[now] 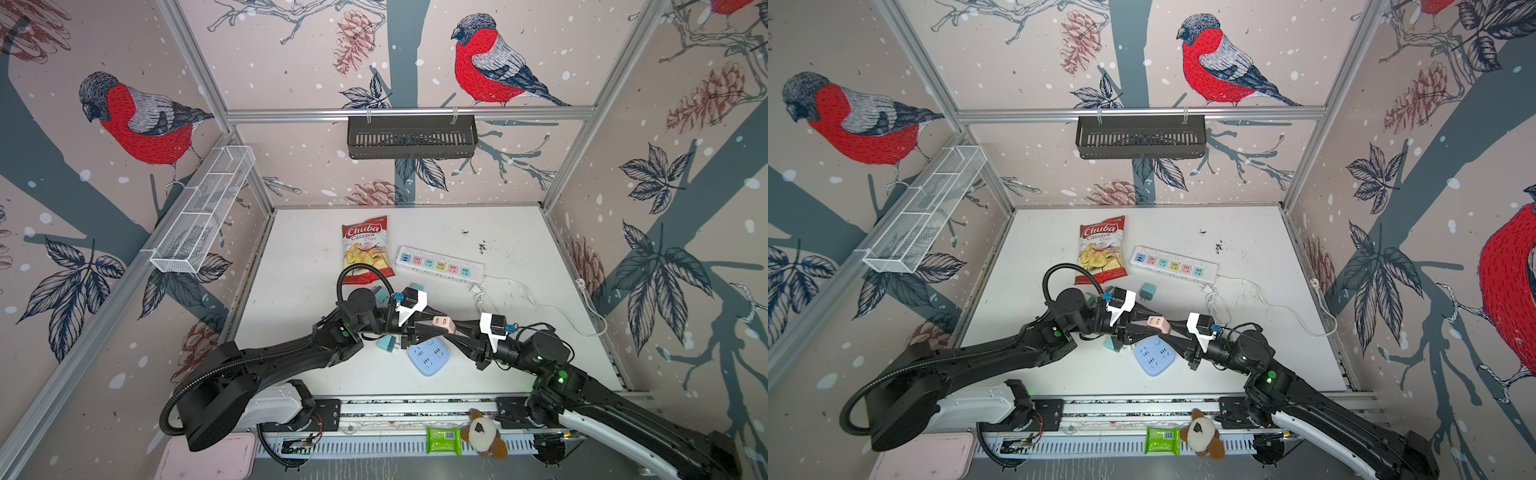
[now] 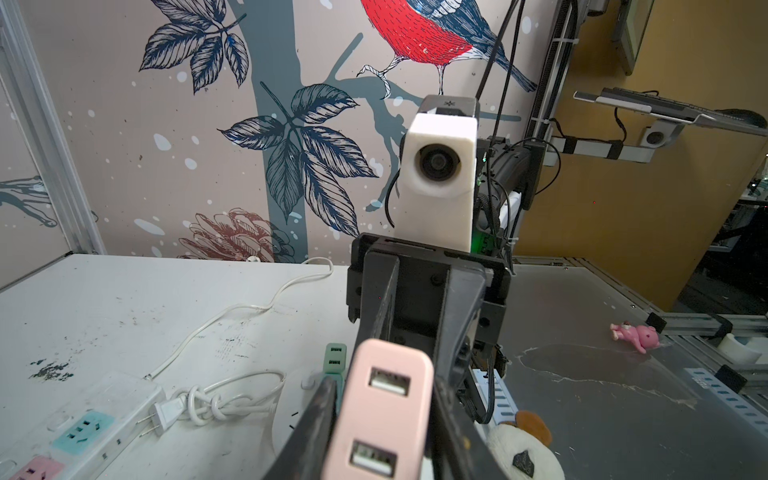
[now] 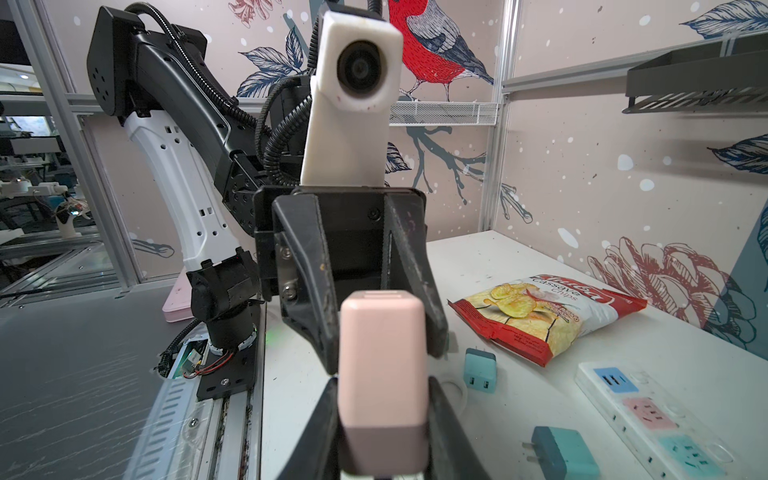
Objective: Insert the plug
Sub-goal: 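Grasp the pink charger with the left gripper from the right gripper, then open the right gripper and withdraw it while the left gripper holds the charger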
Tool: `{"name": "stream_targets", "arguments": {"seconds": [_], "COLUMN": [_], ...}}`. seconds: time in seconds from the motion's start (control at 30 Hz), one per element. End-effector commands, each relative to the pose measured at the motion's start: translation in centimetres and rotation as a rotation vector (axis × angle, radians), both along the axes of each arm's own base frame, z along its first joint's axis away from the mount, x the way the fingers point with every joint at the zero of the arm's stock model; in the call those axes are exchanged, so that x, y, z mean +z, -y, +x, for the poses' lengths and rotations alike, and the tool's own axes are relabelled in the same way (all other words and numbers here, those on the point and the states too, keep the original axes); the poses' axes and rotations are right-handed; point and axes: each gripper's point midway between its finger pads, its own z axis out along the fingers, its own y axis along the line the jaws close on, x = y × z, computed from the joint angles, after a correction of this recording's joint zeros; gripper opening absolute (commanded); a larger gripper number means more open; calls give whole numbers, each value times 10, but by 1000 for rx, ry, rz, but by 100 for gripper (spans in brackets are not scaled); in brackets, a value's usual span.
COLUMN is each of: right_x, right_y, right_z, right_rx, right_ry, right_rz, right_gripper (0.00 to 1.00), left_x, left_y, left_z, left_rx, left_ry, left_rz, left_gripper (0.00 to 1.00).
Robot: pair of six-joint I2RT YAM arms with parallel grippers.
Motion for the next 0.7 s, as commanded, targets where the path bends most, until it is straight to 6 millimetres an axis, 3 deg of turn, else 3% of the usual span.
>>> {"name": "stream_targets", "arguments": {"seconds": [0.0,0.1,0.23,0.3,0.37,0.43,0.67], "right_x": [17,19,19,18,17,14,5], "right_y": [5,6,10,11,15,19,34], "right_z": [7,9,13,17,26,33,51], "right_rx": [-49,-60,-80,-105,-159,-205,-333], "right_ry": [22,22,14,5,-24,-51,-110], "right_rz": [57,62,75,76,79,84,92], "right_gripper": [8,8,10,22,50,68,87], "left_x": [2,0,1,1,0,0,4], "left_y": [2,3,4,4,3,2,-18], "left_z": [-16,-17,-17,-15,-11,-6,34], "left_rx": [-97,-102,-98,-87,-60,-16,299], "left_ry": [6,5,6,6,3,-1,-6], "left_rz": [6,11,10,10,10,8,-35], "left_gripper": [37,34,13,3,0,0,0]}}
